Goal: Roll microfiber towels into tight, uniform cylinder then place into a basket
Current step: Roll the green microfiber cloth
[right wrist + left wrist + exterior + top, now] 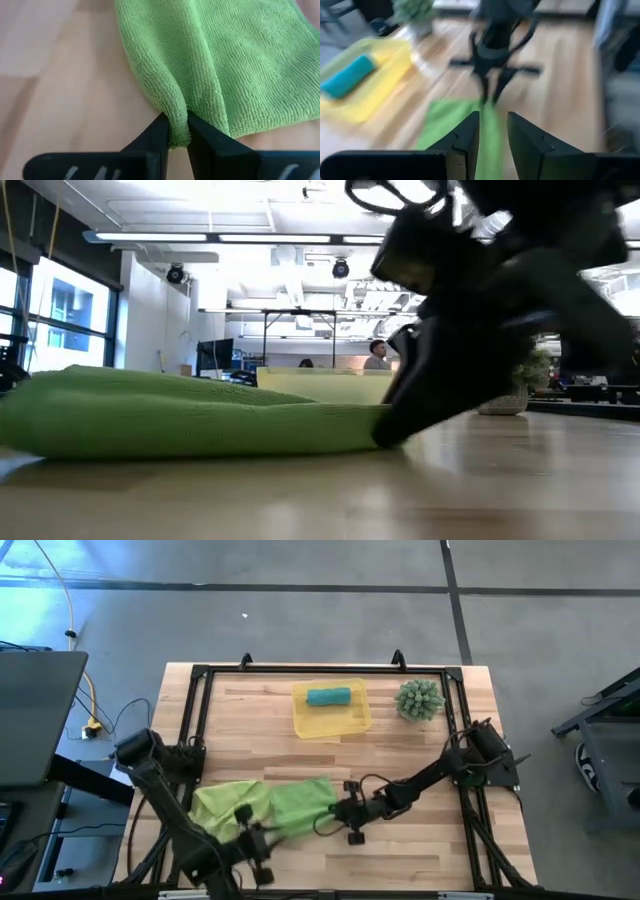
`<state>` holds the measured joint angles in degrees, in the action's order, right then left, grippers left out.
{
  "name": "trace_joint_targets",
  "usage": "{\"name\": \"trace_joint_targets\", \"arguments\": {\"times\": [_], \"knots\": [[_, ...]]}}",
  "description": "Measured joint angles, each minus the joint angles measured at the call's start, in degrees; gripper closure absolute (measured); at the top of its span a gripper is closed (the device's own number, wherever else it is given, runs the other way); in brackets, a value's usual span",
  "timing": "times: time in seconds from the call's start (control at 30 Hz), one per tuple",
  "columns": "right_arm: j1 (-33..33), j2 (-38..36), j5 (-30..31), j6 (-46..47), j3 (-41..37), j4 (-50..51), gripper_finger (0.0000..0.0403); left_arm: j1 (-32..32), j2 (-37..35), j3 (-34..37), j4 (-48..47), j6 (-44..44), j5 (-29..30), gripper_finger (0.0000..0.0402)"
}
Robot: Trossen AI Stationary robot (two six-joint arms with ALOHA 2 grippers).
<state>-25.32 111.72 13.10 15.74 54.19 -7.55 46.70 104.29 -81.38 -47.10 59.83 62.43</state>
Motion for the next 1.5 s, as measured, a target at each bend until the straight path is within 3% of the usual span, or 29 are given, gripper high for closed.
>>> {"name": "trace_joint_targets", "arguments": {"times": [0.1, 0.23, 0.3, 0.4, 0.5, 0.6, 0.67, 0.9, 1.1, 1.5], "knots": [[2.05, 0.00, 0.10, 1.89, 0.02, 0.13, 0.0356, -2.13, -2.71, 0.90, -13.73, 4.56, -5.92, 0.0314], [4.46, -0.02, 0.31, 2.18, 0.02, 0.35, 0.0356, -5.95, -11.89, 12.62, -12.79, 2.56, -12.31, 0.0314], [5.14, -0.02, 0.39, 1.98, 0.05, 0.46, 0.0356, -8.38, -18.68, 21.71, -5.37, -4.00, -14.90, 0.0314], [5.98, -0.02, 0.35, 1.90, 0.07, 0.52, 0.0356, -13.86, -27.94, 34.05, 12.03, -21.96, -20.14, 0.0314], [6.73, -0.02, 0.34, 1.83, 0.06, 0.41, 0.0356, -19.50, -36.08, 43.76, 34.28, -39.90, -30.82, 0.0314], [7.19, -0.04, -0.45, 1.80, 0.04, 0.39, 0.0356, -24.76, -39.51, 51.08, 50.90, -43.08, -41.99, 0.0314], [7.32, -0.07, -1.10, 1.80, 0.04, 0.30, 0.0356, -27.00, -39.93, 54.20, 57.39, -40.60, -44.64, 0.0313], [7.32, -0.07, -1.26, -1.64, 0.04, -0.37, 0.0356, -25.20, -33.64, 56.36, 58.64, -38.70, -45.51, 0.0274], [7.32, -0.04, -1.31, -1.85, 0.04, -0.48, 0.0356, -22.37, -26.67, 56.28, 58.98, -42.72, -47.36, 0.0228], [7.32, 0.00, -1.14, -1.70, 0.04, -0.77, 0.0356, -20.01, -16.76, 56.28, 59.12, -48.14, -39.03, 0.0218]]}}
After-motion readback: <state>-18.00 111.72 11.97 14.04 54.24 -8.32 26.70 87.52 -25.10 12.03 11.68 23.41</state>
